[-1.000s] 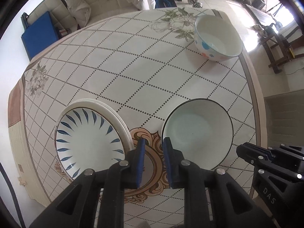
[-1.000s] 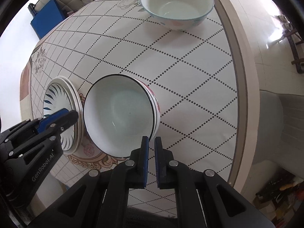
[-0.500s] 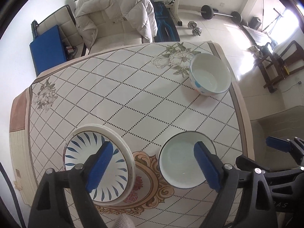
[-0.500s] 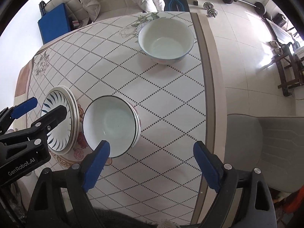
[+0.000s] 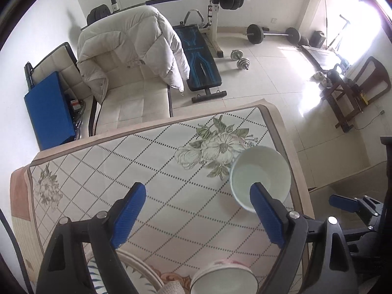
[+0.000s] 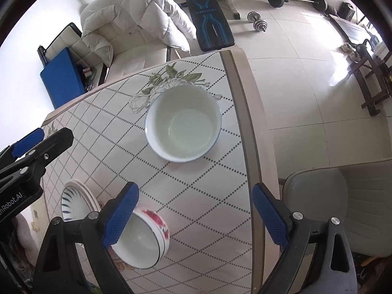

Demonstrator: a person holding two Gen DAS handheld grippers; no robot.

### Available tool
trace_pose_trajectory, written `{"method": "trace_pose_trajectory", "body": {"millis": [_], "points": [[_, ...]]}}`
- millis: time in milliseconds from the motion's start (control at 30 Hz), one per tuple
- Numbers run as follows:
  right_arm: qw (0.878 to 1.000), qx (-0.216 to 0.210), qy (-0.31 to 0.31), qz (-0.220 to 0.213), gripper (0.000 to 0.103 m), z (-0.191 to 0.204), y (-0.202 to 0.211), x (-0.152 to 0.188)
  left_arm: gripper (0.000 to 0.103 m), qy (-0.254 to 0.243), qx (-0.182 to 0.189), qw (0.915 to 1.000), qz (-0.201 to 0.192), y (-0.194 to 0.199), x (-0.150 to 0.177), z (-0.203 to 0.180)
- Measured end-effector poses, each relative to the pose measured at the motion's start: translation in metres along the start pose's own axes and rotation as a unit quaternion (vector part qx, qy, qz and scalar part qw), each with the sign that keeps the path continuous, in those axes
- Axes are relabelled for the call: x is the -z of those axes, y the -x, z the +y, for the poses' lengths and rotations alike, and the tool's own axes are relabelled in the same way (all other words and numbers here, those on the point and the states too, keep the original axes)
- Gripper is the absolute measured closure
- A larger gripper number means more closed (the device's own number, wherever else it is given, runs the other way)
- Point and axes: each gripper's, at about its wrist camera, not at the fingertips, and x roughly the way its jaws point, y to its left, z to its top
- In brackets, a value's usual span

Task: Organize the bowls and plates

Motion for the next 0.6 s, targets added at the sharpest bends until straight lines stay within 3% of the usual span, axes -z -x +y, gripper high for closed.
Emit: {"method": "trace_pose_trajectory", "body": {"millis": [233,300,367,433,533,600], "points": [[0.997,-0.035,-0.05,0.044,0.007,-0.027,-0.059,-0.052,0.016,-0.002,0.036,0.9954,0.088,-0.079,-0.042,-0.011],[0.995,-0.045,-0.06,0.058,0.008,-0.033,-0.075,-0.063,0.025,-0.004,0.046,0.9923,0.115,-0.1,-0.044,-0.014],[0.993,-0.055,-0.07,0.072,0.008,-0.037,-0.09,-0.07,0.051,-0.007,0.06,0.9876,0.145,-0.117,-0.042,-0.017],[0.991,-0.062,-0.08,0.084,0.012,-0.042,-0.102,-0.074,0.059,0.001,0.088,0.9846,0.151,-0.124,-0.039,-0.018],[0.989,-0.068,-0.089,0.095,0.031,-0.044,-0.114,-0.075,0.069,0.002,0.115,0.9785,0.171,-0.127,-0.039,-0.023],[0.987,-0.072,-0.096,0.104,0.051,-0.046,-0.121,-0.076,0.071,-0.012,0.108,0.9786,0.174,-0.127,-0.036,-0.03]]}}
